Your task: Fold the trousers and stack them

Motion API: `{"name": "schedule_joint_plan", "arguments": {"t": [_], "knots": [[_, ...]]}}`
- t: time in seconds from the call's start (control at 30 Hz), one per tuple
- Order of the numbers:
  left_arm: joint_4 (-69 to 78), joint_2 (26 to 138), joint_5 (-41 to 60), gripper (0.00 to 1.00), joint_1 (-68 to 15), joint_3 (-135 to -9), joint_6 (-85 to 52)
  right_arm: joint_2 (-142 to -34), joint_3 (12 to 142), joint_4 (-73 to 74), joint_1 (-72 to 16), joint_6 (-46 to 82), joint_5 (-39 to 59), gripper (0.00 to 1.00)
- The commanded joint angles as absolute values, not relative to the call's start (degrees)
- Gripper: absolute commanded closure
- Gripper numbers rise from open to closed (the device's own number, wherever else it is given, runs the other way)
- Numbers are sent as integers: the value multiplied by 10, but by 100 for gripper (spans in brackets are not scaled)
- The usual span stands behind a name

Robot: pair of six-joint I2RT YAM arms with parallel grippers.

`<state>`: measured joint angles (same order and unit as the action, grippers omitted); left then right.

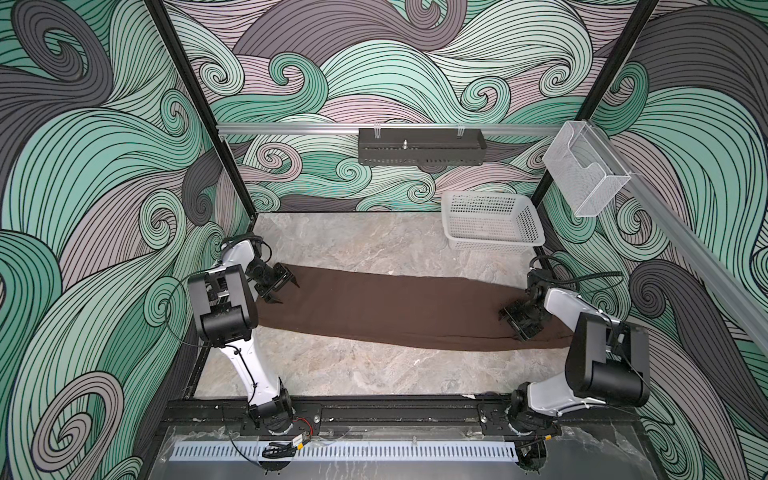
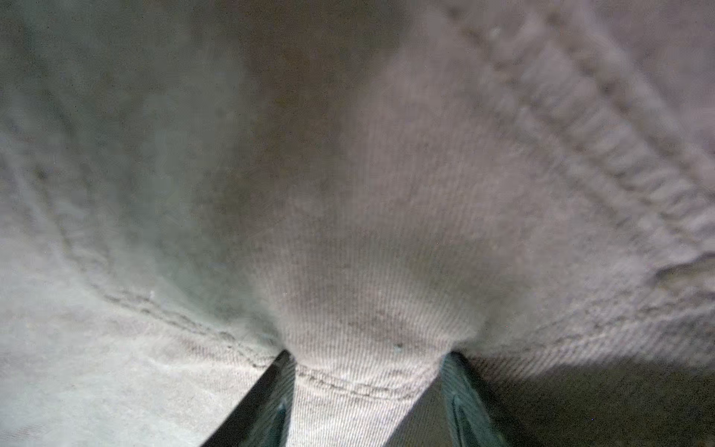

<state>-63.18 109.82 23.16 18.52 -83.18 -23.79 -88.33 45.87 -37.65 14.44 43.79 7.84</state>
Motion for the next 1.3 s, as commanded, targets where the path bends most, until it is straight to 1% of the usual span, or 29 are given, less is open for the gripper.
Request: {"name": "schedule_joint_plan", "arguments": {"t": [0.0, 0.2, 0.33, 0.43, 0.6, 0.7, 0.77, 0.87, 0.9, 1.0, 1.03, 1.17, 1.27], "knots": [[-631, 1057, 260, 28, 207, -862, -242, -949, 437, -285, 151, 433, 82, 41], [-638, 1044, 274, 28, 243, -887, -236, -946, 461, -284, 169, 435, 81, 43], [-651, 1051, 270, 27, 259, -896, -224, -890, 477, -314, 168, 428, 86, 43], [-652, 1050, 258, 27, 264, -892, -219, -831, 488, -345, 160, 417, 85, 40], [-642, 1039, 262, 27, 265, -885, -218, -746, 502, -388, 118, 398, 89, 38], [-628, 1026, 268, 27, 265, -878, -220, -707, 501, -391, 62, 399, 94, 38], [-620, 1019, 267, 27, 265, -875, -221, -697, 499, -382, 5, 409, 93, 38], [-608, 1017, 263, 27, 264, -869, -218, -710, 499, -360, -81, 423, 84, 38], [-606, 1017, 253, 24, 264, -866, -217, -719, 499, -354, -106, 428, 77, 38], [-592, 1022, 246, 9, 263, -854, -193, -763, 500, -324, -170, 440, 72, 38], [-586, 1023, 248, 7, 262, -848, -183, -783, 501, -313, -189, 442, 70, 38], [-566, 1026, 238, 7, 261, -835, -177, -866, 511, -278, -243, 449, 64, 39], [-572, 1039, 245, 7, 261, -842, -172, -926, 514, -258, -251, 459, 69, 39]]}}
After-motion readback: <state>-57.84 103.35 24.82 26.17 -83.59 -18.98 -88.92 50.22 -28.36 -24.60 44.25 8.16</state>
